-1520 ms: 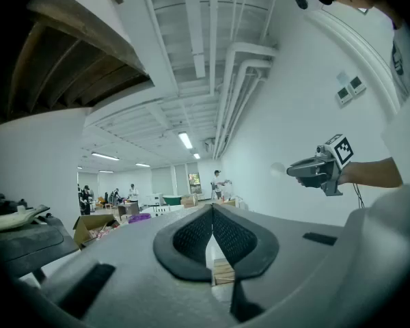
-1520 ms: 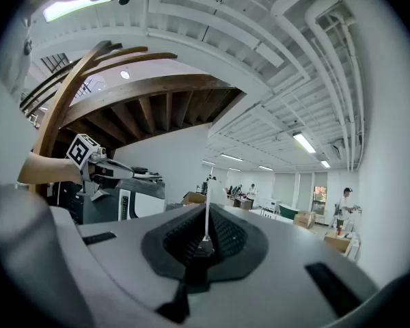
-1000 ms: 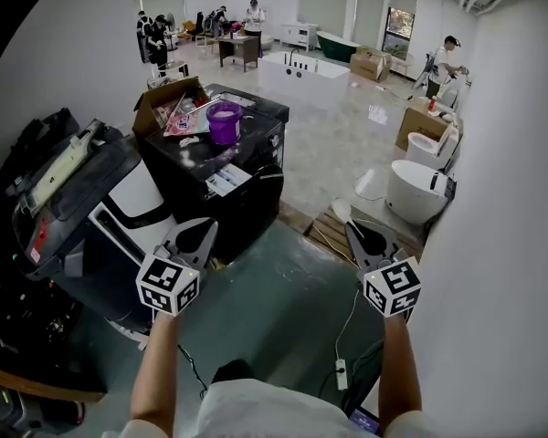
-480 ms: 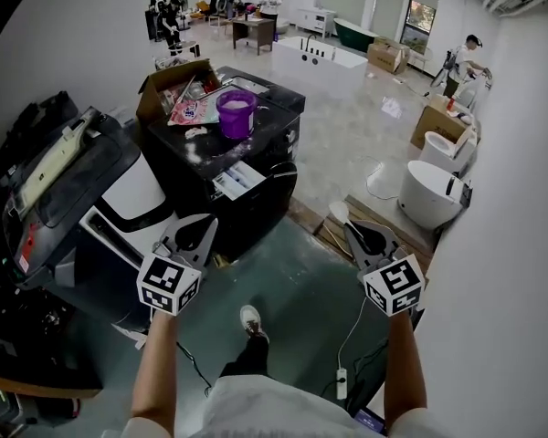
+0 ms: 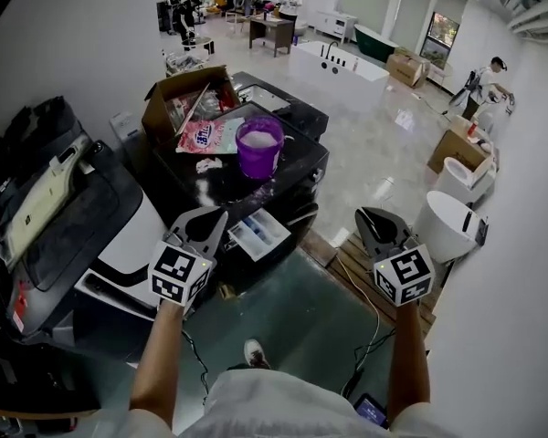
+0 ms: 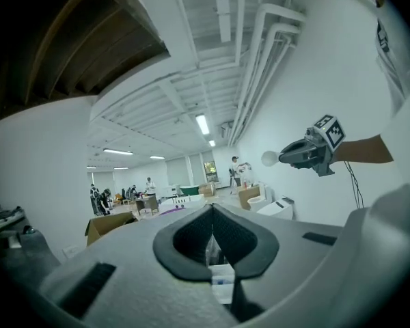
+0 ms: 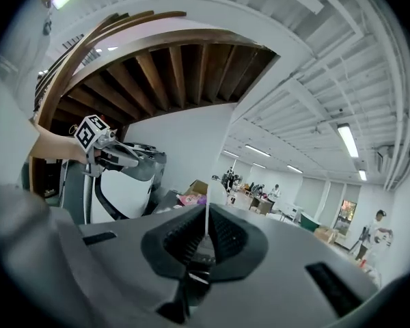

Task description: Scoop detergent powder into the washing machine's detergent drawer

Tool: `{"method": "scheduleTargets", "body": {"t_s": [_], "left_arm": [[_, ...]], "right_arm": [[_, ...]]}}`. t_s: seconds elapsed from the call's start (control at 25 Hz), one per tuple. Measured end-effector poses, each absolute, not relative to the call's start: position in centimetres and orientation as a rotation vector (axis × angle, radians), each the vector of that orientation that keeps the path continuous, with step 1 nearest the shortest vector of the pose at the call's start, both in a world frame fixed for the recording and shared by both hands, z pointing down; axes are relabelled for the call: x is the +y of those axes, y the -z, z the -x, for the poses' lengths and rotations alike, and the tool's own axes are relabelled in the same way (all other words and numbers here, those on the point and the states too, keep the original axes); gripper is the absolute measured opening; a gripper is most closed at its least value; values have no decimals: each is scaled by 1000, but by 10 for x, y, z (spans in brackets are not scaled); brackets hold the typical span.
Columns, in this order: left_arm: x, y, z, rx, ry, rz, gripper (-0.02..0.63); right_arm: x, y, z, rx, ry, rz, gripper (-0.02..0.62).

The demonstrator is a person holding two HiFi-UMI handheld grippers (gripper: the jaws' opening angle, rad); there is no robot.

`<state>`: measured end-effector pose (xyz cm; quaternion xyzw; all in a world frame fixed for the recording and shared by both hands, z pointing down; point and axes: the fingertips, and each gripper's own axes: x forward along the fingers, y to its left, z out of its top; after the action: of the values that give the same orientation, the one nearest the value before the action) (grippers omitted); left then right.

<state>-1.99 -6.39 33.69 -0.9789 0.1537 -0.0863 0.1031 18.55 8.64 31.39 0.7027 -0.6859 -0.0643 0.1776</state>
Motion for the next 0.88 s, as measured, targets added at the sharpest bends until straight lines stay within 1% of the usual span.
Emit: {"method": "scheduleTargets", "body": {"t_s": [0.32,0.88], "left_arm": [[-153,-344,-13,453,313,2911,6],[-265,-370,-22,699,389,2922,5]], "right_arm": [[-34,-322,-212,-1992,153,-1899,15],[-206,-364,-243,-2090,100,-1582,15]]}}
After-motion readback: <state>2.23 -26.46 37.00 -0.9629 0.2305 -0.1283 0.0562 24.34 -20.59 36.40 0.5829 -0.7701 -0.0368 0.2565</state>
